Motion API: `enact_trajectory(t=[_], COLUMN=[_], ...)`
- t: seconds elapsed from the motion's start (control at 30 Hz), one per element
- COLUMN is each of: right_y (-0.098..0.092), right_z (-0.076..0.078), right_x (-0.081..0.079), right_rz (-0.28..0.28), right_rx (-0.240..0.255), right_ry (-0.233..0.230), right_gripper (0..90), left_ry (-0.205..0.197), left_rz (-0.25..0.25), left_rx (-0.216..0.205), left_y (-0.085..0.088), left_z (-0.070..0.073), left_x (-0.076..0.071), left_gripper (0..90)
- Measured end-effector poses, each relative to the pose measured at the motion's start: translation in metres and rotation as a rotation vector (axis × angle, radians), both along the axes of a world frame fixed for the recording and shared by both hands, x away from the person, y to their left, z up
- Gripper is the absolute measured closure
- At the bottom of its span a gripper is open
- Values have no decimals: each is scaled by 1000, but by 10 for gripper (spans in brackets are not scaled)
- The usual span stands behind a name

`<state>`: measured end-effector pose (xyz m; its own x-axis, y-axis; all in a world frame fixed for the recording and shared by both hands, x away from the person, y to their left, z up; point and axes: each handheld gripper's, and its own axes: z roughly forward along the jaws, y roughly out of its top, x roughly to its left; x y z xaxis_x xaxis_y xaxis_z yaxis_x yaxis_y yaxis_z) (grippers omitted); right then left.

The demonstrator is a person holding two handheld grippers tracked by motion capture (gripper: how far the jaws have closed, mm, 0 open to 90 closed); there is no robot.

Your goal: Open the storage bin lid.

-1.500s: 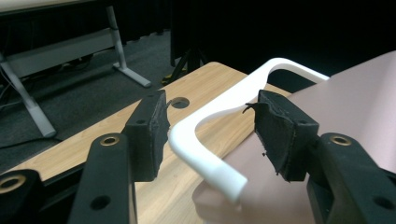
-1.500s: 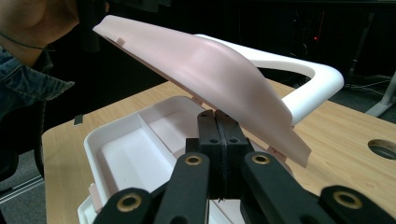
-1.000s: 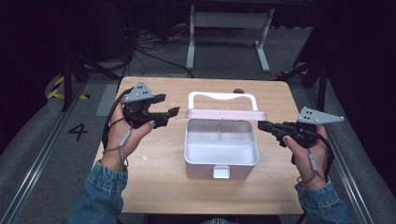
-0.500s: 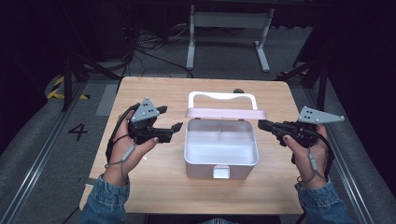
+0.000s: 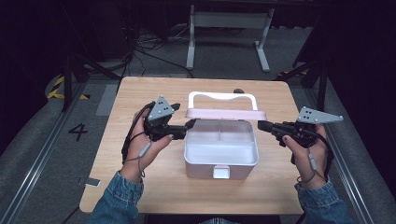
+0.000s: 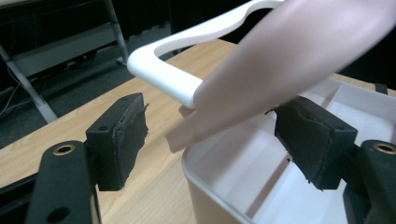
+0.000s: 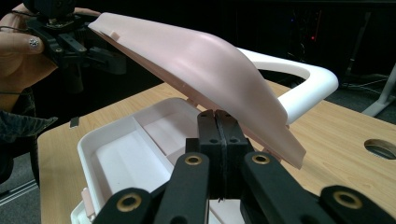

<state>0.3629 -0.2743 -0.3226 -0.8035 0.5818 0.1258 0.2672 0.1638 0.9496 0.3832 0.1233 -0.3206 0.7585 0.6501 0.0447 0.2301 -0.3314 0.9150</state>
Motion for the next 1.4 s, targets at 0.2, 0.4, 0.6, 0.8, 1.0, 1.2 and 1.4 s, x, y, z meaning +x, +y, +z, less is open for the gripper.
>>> enact_trajectory(t=[0.2, 0.4, 0.6, 0.8, 1.0, 1.2, 1.4], right_y=[0, 0, -1, -2, -2, -1, -11], right_z=[-1, -1, -1, -1, -1, 2, 9], right_x=[1, 1, 1, 0, 0, -7, -17], right_rz=[0, 0, -4, -10, -11, -17, -40], right_rx=[-2, -1, -1, -5, -9, -58, -89], right_ry=[-3, -2, -2, -5, -5, -27, -49], right_gripper=[900, 900, 900, 900, 883, 858, 856], left_ry=[-29, -44, -65, -81, -97, -87, -71], left_rz=[-20, -47, -65, -65, -55, -54, -65], left_rx=[-27, -47, -41, -31, -19, -28, -32], left_y=[-11, -20, -26, -27, -27, -27, -26], left_z=[5, 10, 11, 13, 13, 13, 17], left_x=[3, 4, 5, 4, 5, 7, 14], left_gripper=[265, 295, 390, 519, 550, 558, 569])
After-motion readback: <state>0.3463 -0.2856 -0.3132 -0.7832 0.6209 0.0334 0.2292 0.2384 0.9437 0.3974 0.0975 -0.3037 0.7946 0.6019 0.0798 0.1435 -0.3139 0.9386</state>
